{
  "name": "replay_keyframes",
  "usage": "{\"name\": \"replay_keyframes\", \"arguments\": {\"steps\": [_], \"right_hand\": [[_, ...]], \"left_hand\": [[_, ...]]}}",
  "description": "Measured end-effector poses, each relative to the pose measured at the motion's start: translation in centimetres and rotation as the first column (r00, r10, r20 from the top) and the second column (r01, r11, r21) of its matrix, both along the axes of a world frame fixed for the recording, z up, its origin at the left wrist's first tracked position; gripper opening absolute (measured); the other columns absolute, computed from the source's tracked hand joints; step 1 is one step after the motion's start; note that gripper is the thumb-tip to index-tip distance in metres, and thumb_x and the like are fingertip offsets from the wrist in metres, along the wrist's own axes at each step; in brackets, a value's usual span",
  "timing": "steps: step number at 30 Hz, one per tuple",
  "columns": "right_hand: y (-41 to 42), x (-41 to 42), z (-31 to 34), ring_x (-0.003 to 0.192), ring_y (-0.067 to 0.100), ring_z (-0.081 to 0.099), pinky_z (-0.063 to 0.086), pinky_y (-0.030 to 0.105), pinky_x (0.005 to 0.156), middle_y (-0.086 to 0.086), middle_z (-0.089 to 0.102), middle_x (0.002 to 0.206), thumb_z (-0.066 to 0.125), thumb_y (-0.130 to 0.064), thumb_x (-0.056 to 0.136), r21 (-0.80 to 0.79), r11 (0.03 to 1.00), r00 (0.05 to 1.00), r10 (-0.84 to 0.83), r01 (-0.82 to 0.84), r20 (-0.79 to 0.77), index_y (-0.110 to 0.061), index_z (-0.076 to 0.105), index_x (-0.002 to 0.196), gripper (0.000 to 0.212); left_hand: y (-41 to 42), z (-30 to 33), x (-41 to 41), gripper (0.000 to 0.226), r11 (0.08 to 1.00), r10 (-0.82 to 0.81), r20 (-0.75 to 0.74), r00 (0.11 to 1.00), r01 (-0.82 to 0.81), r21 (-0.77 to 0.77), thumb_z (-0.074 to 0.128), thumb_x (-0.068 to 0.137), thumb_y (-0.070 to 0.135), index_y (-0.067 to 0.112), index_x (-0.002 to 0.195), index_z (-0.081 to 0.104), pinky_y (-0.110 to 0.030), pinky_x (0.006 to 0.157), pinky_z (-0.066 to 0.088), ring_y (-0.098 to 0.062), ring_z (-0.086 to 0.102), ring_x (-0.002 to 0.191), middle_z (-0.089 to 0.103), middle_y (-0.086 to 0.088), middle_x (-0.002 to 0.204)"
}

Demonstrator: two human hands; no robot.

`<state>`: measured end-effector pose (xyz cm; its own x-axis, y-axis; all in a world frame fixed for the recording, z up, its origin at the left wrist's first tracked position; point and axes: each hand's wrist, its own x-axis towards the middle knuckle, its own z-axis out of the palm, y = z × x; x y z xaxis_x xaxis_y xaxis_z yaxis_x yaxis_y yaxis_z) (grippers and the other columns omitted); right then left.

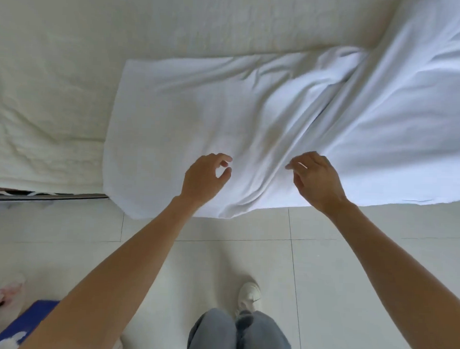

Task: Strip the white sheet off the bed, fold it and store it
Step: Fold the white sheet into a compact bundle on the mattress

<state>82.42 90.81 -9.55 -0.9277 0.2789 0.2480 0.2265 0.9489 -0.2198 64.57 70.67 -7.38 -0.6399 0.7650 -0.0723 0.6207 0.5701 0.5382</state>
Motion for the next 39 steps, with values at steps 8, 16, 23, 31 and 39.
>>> {"name": "replay_keyframes", "arguments": {"steps": [8, 16, 23, 31, 39], "right_hand": [[13.1, 5.8, 7.9, 0.101, 0.033, 0.055, 0.044, 0.041, 0.086, 0.008, 0.067, 0.102, 0.058, 0.002, 0.082, -0.256, 0.858, 0.894, -0.415, 0.446, 0.166, -0.01, 0.067, 0.103, 0.025], [30.4, 2.3, 8.7, 0.102, 0.034, 0.06, 0.047, 0.04, 0.083, 0.01, 0.067, 0.107, 0.06, 0.015, 0.067, -0.026, 0.969, 0.965, -0.244, 0.247, 0.093, -0.01, 0.067, 0.108, 0.048], [48.3, -4.5, 5.6, 0.126, 0.037, 0.046, 0.028, 0.058, 0.105, 0.016, 0.054, 0.133, 0.029, 0.007, 0.078, 0.313, 0.947, 0.935, -0.04, -0.077, 0.352, -0.011, 0.057, 0.127, 0.06], [51.9, 0.1, 6.9, 0.056, 0.022, 0.05, 0.048, 0.04, 0.088, 0.002, 0.05, 0.06, 0.047, 0.011, 0.062, 0.283, 0.953, 0.976, 0.052, -0.112, 0.211, -0.013, 0.061, 0.068, 0.029], [50.8, 15.1, 8.3, 0.091, 0.022, 0.056, 0.042, 0.037, 0.084, 0.0, 0.066, 0.094, 0.058, -0.036, 0.089, 0.047, 0.989, 0.978, -0.148, 0.142, 0.146, -0.018, 0.068, 0.099, 0.023]], "left_hand": [[14.4, 7.1, 2.6, 0.021, 0.998, -0.038, 0.227, 0.973, 0.046, -0.031, 0.057, 0.089, 0.026, 0.022, 0.109, 0.061, -0.018, 0.078, 0.037, -0.008, 0.059, 0.099, 0.065, 0.006, 0.104], [33.0, 5.7, 2.8, 0.036, 0.999, -0.006, 0.336, 0.942, 0.019, -0.037, 0.057, 0.091, 0.029, 0.014, 0.124, 0.054, -0.023, 0.09, 0.038, -0.015, 0.056, 0.11, 0.06, -0.001, 0.121], [50.6, 2.0, 1.1, 0.044, 0.987, 0.031, 0.388, 0.921, 0.034, -0.16, 0.048, 0.094, 0.036, 0.006, 0.126, 0.05, -0.031, 0.093, 0.038, -0.027, 0.051, 0.118, 0.057, -0.012, 0.125], [58.0, 2.0, 0.5, 0.059, 0.964, 0.082, 0.468, 0.88, 0.05, -0.262, 0.032, 0.096, 0.05, 0.01, 0.14, 0.038, -0.035, 0.109, 0.03, -0.025, 0.039, 0.132, 0.044, -0.01, 0.143], [61.8, 2.7, 7.2, 0.099, 0.967, 0.082, 0.639, 0.765, 0.095, -0.238, 0.066, 0.067, 0.061, 0.028, 0.147, 0.018, -0.038, 0.111, 0.028, -0.019, 0.031, 0.136, 0.033, 0.0, 0.148]]}}
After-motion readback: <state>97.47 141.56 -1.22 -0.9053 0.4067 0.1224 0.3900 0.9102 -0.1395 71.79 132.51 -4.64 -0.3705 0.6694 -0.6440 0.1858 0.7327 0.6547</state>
